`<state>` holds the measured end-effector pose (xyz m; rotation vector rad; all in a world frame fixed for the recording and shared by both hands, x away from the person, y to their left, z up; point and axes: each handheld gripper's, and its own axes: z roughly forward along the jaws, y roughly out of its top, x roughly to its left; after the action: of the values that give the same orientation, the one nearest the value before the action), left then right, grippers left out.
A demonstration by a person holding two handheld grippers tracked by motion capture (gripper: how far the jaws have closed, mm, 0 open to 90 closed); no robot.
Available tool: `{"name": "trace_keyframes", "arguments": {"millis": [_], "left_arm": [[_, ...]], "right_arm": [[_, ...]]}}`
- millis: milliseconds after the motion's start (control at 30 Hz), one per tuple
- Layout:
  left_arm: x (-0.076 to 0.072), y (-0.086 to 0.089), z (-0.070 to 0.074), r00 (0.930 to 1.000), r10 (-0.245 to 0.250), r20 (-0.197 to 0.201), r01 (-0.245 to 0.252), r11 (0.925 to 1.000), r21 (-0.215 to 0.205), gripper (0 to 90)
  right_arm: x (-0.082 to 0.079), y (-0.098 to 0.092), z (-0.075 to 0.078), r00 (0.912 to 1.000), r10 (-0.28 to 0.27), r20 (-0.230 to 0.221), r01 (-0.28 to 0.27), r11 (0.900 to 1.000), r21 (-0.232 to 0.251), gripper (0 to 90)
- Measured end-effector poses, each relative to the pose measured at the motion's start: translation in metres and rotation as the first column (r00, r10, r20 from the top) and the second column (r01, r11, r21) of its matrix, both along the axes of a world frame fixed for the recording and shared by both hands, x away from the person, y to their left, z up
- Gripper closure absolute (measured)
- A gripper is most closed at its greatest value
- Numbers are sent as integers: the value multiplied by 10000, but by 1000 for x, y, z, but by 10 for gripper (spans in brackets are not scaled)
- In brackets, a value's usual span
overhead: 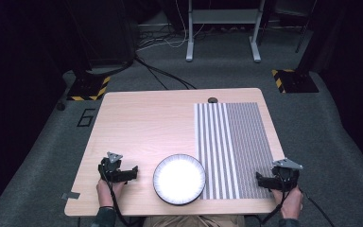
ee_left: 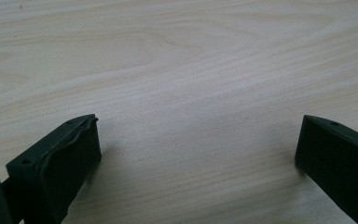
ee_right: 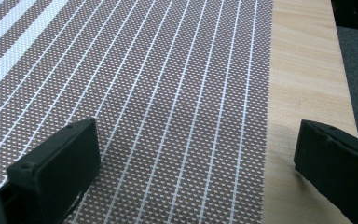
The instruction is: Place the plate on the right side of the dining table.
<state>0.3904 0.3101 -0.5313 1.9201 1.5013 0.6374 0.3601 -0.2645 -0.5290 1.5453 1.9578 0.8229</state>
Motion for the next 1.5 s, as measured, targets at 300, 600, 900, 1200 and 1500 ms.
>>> {"name": "trace_keyframes", "arguments": {"millis": [300,600,900,1200,1500], "left_arm": [[0,0,0,10000,27,-50,-27,10000,-19,0],[0,0,0,10000,-24,-51,24,10000,-43,0],[-4,0,1,9999,-131,60,133,9993,-342,0],[-15,-6,7,9983,-283,505,321,9965,-769,1],[-25,-17,6,9937,-1043,410,1086,9866,-1220,0]], "right_arm": [[1,-2,0,9999,13,-144,-10,9997,227,0],[1,-1,0,9999,-6,-108,8,9998,180,0],[0,4,6,9996,272,-110,-273,9996,-68,0],[-5,19,24,9972,706,259,-706,9975,-32,0],[-6,40,33,9897,1410,232,-1417,9895,275,0]]}}
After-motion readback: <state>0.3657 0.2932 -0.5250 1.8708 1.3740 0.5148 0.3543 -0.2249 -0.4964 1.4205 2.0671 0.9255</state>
